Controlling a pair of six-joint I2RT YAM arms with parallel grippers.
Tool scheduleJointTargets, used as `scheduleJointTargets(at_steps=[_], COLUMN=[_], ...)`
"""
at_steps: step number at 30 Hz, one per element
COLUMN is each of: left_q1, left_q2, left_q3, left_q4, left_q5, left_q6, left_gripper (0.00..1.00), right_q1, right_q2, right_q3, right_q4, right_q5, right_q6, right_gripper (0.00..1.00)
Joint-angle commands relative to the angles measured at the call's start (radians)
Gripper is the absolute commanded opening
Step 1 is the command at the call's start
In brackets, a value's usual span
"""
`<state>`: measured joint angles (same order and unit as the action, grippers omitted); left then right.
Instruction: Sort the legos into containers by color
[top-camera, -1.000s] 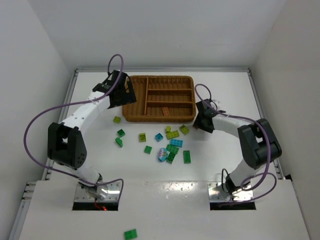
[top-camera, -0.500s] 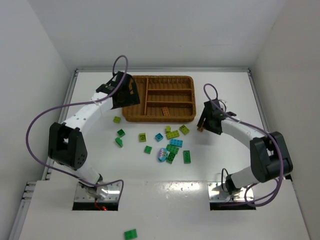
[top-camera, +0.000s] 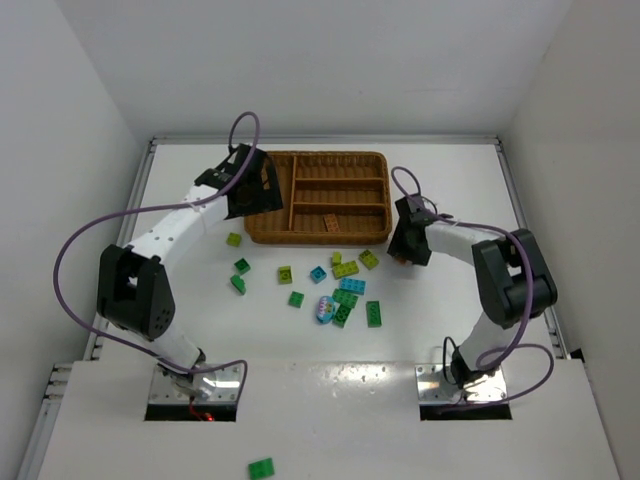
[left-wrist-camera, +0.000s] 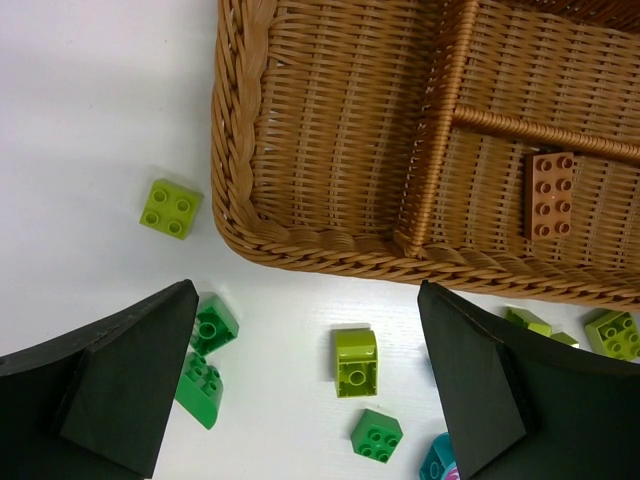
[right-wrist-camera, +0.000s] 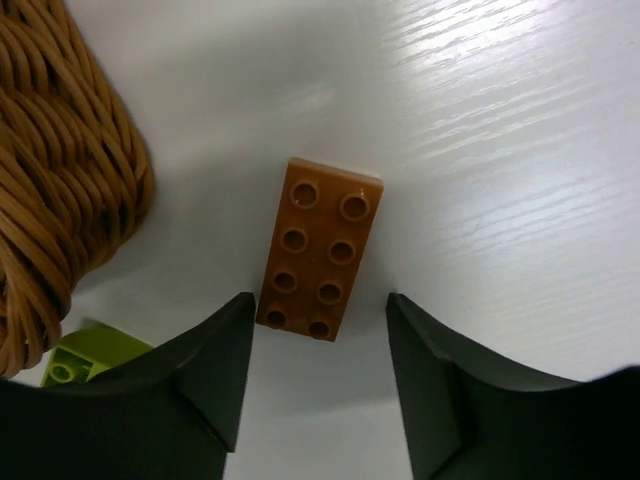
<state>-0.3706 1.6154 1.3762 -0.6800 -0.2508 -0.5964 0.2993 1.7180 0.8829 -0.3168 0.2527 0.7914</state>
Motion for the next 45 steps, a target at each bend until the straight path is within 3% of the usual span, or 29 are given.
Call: scheduleJointTargets(at_steps=[1, 4, 6, 9, 13, 18, 25, 33, 36, 39, 45], left_q1=[-0.007, -0.007, -0.007, -0.007, -0.007, 0.021, 0.093, 0.136, 0.147, 0.177, 0.2], left_q2=[-0.022, -0.022, -0.022, -0.022, -0.022, -0.052, -0.111, -0.097, -0.058, -0.02, 0.063], left_q3=[0.007, 0.007, 0.007, -0.003, -0.037, -0.118, -0.245, -0.278, -0.301, -0.301, -0.232], left_q4=[-0.001, -0.001, -0.001, -0.001, -0.015, -0.026, -0.026, 0.006, 0.031, 0.045, 0.045], left_q5=[-0.005, -0.005, -0.005, -0.018, -0.071, -0.103, -0.111, -0.134, -0.16, -0.16, -0.139], left_q6=[-0.003, -0.003, -0.003, 0.006, 0.006, -0.019, -0.052, -0.025, -0.016, -0.016, -0.007], left_gripper=[0.99, 0.99, 0.99, 0.99, 0.99, 0.99, 0.99, 0.99, 0.99, 0.99, 0.99], right_q1=[0.008, -0.002, -0.002, 0.02, 0.029, 0.075, 0.156, 0.202, 0.202, 0.202, 0.202], right_q2=[-0.017, -0.09, -0.132, -0.214, -0.299, -0.246, -0.042, 0.106, 0.117, 0.126, 0.117], right_q3=[-0.028, -0.064, -0.073, -0.032, 0.019, 0.181, 0.405, 0.516, 0.516, 0.516, 0.504], right_q4=[0.025, 0.048, 0.03, -0.034, -0.045, -0.071, -0.082, -0.103, -0.103, -0.113, -0.122], right_q5=[0.046, 0.062, 0.078, 0.128, 0.065, -0.03, -0.081, -0.113, -0.113, -0.104, -0.092], right_q6=[0.022, 0.022, 0.008, -0.018, -0.04, -0.069, -0.09, -0.1, -0.1, -0.1, -0.109], right_gripper=[0.54, 0.29, 0.23, 0.23, 0.22, 0.22, 0.24, 0.27, 0.33, 0.52, 0.61])
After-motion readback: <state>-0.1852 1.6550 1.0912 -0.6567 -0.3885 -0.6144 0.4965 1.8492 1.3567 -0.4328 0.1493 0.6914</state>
